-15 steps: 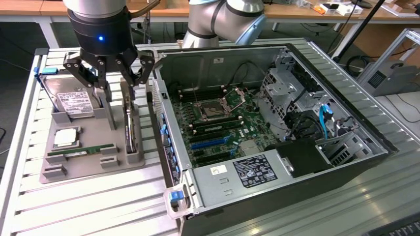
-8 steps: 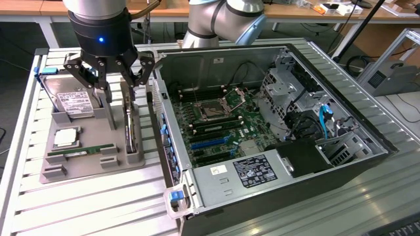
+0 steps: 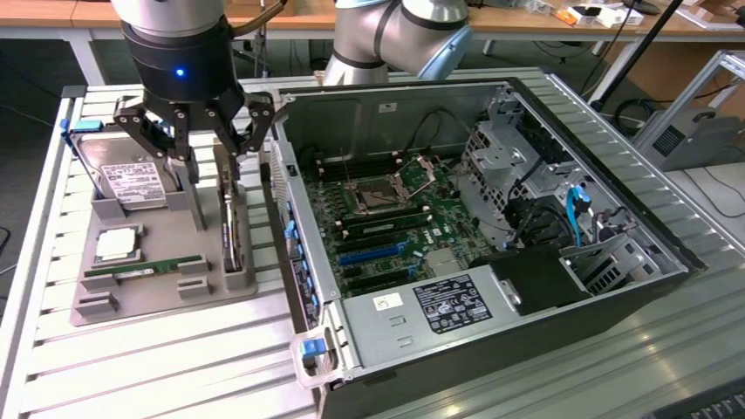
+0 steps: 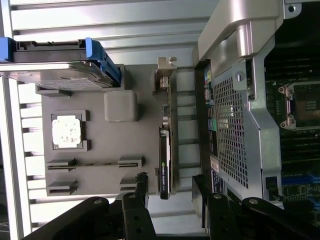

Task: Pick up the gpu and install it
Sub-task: 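Pick up the gpu and move the gpu toward the slot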

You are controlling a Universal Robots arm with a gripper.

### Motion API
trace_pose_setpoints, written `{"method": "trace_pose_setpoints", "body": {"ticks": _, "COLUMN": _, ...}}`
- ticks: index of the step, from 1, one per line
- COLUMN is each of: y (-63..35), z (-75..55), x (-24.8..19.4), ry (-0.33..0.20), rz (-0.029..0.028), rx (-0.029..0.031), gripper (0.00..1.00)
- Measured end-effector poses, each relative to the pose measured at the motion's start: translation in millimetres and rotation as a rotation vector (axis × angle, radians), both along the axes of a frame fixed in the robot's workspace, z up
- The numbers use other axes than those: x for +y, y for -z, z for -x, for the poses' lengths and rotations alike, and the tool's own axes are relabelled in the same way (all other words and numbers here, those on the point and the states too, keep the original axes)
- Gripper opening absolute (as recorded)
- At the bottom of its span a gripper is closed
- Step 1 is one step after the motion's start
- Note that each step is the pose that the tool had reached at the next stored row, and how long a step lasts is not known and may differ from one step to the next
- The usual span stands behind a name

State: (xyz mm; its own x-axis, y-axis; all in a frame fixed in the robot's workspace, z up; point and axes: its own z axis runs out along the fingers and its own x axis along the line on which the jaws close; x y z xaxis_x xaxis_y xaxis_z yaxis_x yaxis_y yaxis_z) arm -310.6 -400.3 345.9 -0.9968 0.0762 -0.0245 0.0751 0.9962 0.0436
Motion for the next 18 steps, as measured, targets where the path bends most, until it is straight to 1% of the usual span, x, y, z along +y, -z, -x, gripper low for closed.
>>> {"method": "trace_pose_setpoints", "body": {"ticks": 18, "y": 3.9, "z": 0.0, "x": -0.1, "ry": 0.0, "rz": 0.0, "rx": 0.0, "gripper": 0.48}}
